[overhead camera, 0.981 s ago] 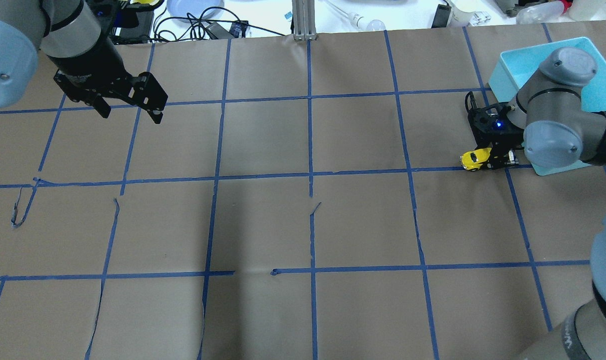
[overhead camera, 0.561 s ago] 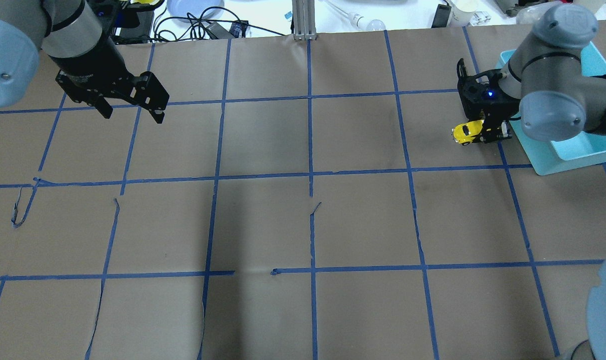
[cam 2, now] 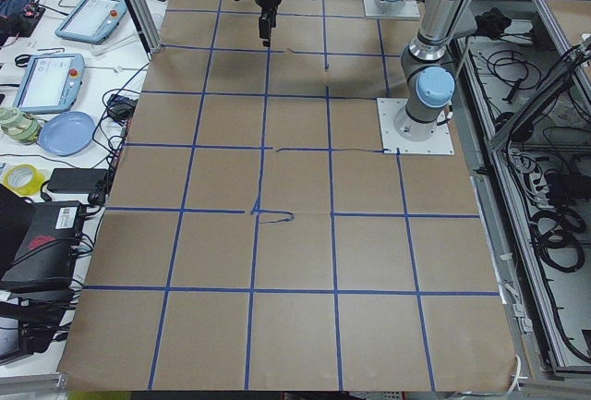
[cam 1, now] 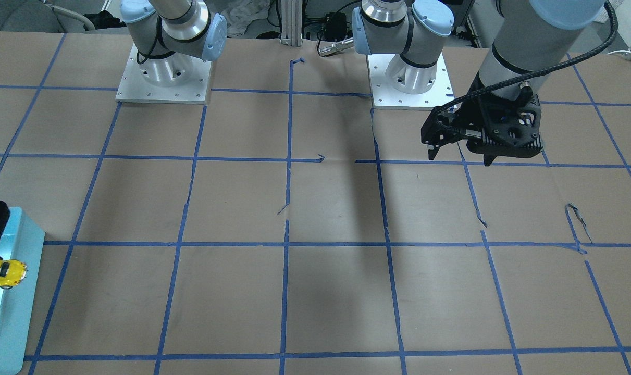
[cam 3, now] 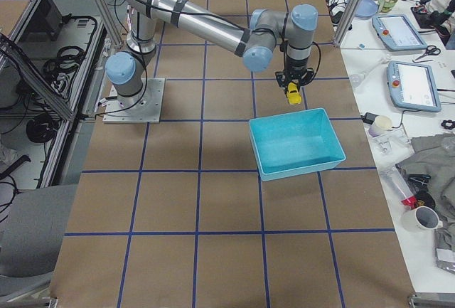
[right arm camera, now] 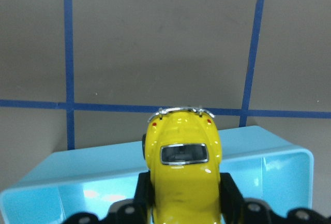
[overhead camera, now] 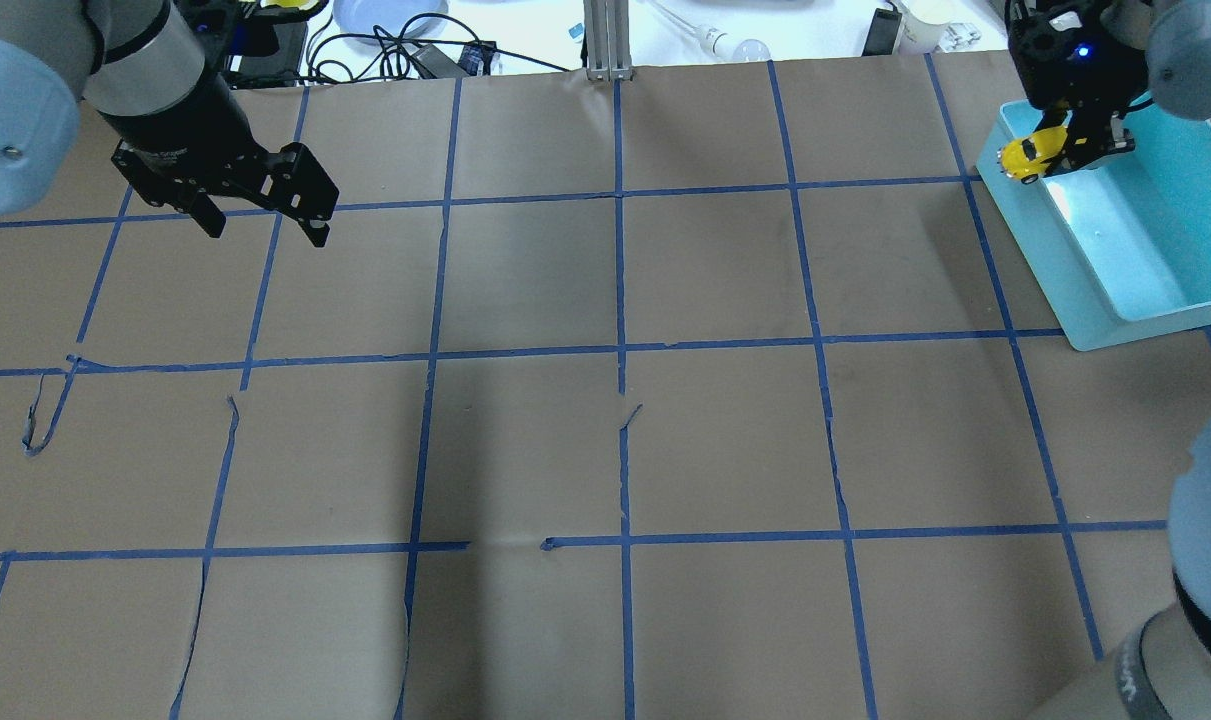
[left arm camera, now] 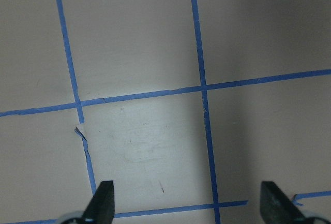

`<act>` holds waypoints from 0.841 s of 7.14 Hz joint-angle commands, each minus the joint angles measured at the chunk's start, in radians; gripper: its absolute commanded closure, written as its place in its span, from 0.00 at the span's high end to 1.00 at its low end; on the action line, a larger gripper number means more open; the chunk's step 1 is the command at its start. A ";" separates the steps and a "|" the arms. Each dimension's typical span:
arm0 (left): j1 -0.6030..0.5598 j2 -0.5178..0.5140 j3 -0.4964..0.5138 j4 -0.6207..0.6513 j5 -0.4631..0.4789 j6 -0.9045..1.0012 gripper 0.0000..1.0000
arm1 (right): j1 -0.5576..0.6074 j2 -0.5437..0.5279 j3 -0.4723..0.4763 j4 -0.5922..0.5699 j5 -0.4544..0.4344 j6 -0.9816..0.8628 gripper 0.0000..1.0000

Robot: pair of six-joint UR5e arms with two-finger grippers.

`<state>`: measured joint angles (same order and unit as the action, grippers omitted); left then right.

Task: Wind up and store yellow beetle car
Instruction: 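Lift the car with the right gripper and carry it over the bin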

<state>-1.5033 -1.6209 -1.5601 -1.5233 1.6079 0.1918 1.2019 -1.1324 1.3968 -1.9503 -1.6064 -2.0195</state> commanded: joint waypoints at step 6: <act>-0.002 -0.004 0.000 0.000 -0.002 0.000 1.00 | -0.177 0.187 -0.002 -0.148 0.108 -0.304 0.05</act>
<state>-1.5048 -1.6237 -1.5605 -1.5233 1.6072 0.1917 1.0430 -0.9542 1.3866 -2.0786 -1.4987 -2.2803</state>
